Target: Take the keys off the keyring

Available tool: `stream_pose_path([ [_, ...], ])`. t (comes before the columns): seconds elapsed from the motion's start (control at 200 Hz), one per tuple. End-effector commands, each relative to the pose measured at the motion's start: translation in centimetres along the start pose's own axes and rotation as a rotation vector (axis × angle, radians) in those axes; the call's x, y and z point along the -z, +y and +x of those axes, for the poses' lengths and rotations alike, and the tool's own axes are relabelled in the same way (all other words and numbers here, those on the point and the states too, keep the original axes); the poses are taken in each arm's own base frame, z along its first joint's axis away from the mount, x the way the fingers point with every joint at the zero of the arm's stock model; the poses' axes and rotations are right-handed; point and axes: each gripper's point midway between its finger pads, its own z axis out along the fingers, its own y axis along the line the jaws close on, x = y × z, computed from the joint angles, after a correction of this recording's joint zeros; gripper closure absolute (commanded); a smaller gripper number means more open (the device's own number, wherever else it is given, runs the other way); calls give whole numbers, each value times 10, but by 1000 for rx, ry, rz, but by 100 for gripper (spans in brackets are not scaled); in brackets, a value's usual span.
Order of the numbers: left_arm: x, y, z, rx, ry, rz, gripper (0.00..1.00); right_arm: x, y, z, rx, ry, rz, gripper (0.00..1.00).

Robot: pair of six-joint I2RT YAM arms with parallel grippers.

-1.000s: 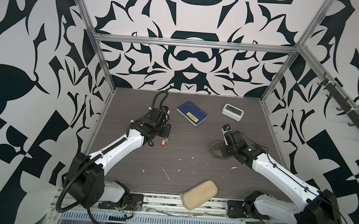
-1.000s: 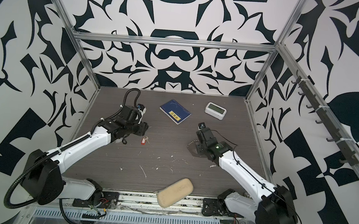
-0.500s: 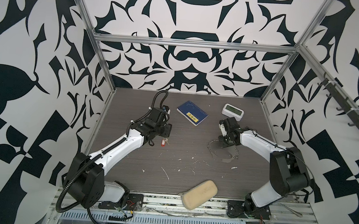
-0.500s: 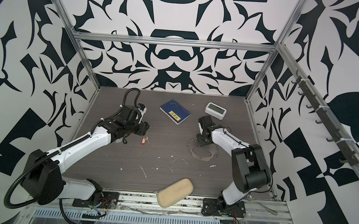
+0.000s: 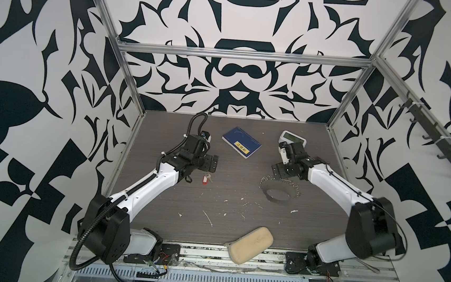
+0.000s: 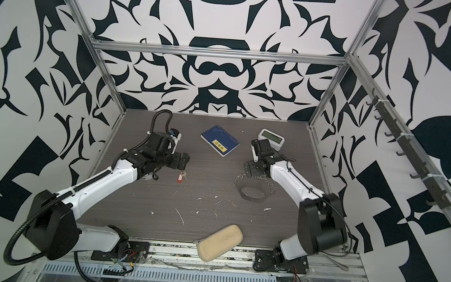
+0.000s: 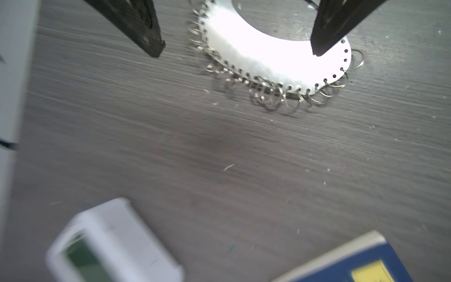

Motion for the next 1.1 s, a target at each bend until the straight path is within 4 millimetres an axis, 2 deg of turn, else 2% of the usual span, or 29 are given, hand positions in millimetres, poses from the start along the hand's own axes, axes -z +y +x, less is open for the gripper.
stream_pose_path([
  [0.0,25,23,-28,39,-181,-78,0,16,-38,-9,-113,-197,166,1],
  [0.045,32,35,-33,66,-236,-106,0,20,-46,-14,-149,-301,205,1],
  [0.145,46,69,-37,165,-324,-180,1,23,-56,-7,-198,-468,251,1],
  [0.27,66,106,-30,241,-401,-287,1,21,-72,10,-238,-525,351,1],
  [0.38,82,125,-22,216,-485,-395,1,14,-76,21,-244,-547,382,1],
  [0.53,100,142,-9,119,-573,-530,1,-2,-76,25,-264,-630,378,0],
  [0.565,99,142,-5,66,-575,-543,0,-3,-79,23,-260,-656,400,0],
  [0.61,97,141,0,-9,-578,-555,1,-9,-74,21,-250,-676,372,0],
  [0.68,92,143,11,-62,-579,-576,1,-24,-72,26,-239,-664,371,0],
  [0.705,91,145,13,-58,-582,-582,1,-31,-70,28,-229,-657,369,1],
  [0.775,84,150,21,-36,-574,-576,1,-24,-70,21,-199,-699,398,0],
  [0.885,72,157,28,28,-586,-550,1,-32,-73,23,-234,-646,394,1],
  [1.045,42,177,41,165,-600,-548,1,-37,-76,22,-243,-609,397,1],
  [1.095,32,180,44,144,-585,-555,1,-37,-77,21,-243,-614,400,1],
])
